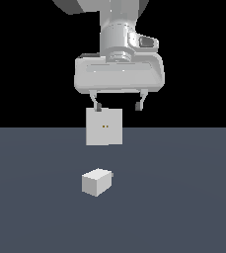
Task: Plug the charger into the wall socket.
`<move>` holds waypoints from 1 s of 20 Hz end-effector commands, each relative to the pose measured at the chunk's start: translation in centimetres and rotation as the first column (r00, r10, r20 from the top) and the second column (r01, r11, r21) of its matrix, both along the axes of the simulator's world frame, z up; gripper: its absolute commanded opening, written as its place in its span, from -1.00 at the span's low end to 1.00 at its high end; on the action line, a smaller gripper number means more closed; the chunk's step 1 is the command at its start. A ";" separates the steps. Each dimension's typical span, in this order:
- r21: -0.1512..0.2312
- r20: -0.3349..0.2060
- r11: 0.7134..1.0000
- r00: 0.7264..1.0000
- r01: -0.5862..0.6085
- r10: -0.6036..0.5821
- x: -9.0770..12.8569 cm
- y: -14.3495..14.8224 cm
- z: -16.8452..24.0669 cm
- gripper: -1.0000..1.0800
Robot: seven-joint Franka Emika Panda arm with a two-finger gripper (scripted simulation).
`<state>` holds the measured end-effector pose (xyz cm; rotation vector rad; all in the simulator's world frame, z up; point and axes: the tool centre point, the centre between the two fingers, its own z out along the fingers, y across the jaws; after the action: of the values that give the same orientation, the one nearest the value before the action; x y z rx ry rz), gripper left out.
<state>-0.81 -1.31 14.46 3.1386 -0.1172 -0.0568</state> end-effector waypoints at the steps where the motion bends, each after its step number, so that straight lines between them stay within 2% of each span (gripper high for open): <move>1: 0.000 0.000 1.000 1.000 0.000 0.000 0.0 0.0 0.0 0.92; 10: -0.004 0.016 0.999 0.999 0.044 -0.044 -0.9 0.1 -0.6 0.92; 20: -0.013 0.073 0.982 0.979 0.191 -0.189 -3.9 0.9 -2.9 0.92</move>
<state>-4.20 -0.56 11.98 3.1060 -0.3741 0.0409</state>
